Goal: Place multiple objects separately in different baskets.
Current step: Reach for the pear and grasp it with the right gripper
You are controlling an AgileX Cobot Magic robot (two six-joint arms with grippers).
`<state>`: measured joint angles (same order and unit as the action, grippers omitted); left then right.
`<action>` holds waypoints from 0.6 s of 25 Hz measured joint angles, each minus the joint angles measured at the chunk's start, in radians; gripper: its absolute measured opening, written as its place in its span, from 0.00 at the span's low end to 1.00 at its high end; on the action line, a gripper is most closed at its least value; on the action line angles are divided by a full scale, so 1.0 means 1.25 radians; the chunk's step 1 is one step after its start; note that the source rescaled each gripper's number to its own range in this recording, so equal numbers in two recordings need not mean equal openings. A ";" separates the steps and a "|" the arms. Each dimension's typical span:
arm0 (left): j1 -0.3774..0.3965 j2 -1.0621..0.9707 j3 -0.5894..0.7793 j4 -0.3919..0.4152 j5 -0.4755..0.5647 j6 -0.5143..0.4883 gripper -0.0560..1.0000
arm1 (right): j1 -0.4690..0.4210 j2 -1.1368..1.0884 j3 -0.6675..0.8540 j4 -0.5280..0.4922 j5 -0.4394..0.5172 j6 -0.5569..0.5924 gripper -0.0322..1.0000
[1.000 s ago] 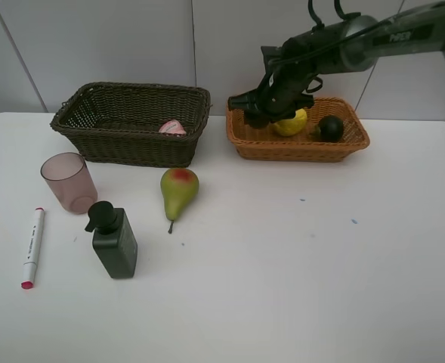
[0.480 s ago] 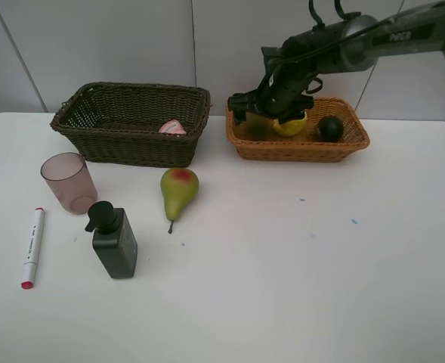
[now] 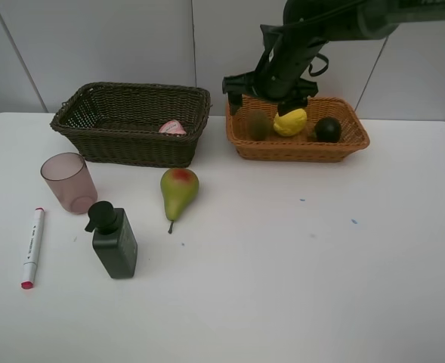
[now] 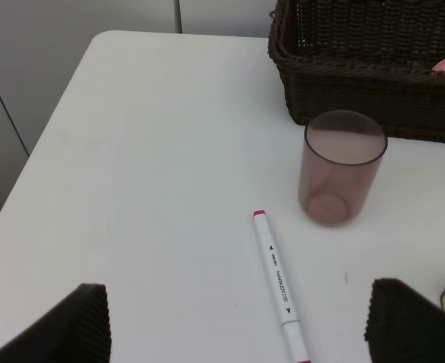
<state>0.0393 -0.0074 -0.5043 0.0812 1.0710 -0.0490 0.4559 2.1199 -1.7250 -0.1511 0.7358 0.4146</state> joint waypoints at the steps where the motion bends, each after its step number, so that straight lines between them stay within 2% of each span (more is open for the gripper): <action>1: 0.000 0.000 0.000 0.000 0.000 0.000 0.90 | 0.011 -0.013 0.000 0.006 0.023 0.000 1.00; 4: 0.000 0.000 0.000 0.000 0.000 0.000 0.90 | 0.050 -0.047 0.000 0.013 0.090 0.006 1.00; 9: 0.000 0.000 0.000 0.000 0.000 0.000 0.90 | 0.120 -0.072 -0.001 0.062 0.156 0.007 1.00; 15: 0.000 0.000 0.000 0.000 0.000 0.000 0.90 | 0.194 -0.070 -0.001 0.081 0.135 0.007 1.00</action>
<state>0.0393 -0.0074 -0.5043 0.0812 1.0710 -0.0490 0.6986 2.0327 -1.7258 -0.0500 0.9046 0.4236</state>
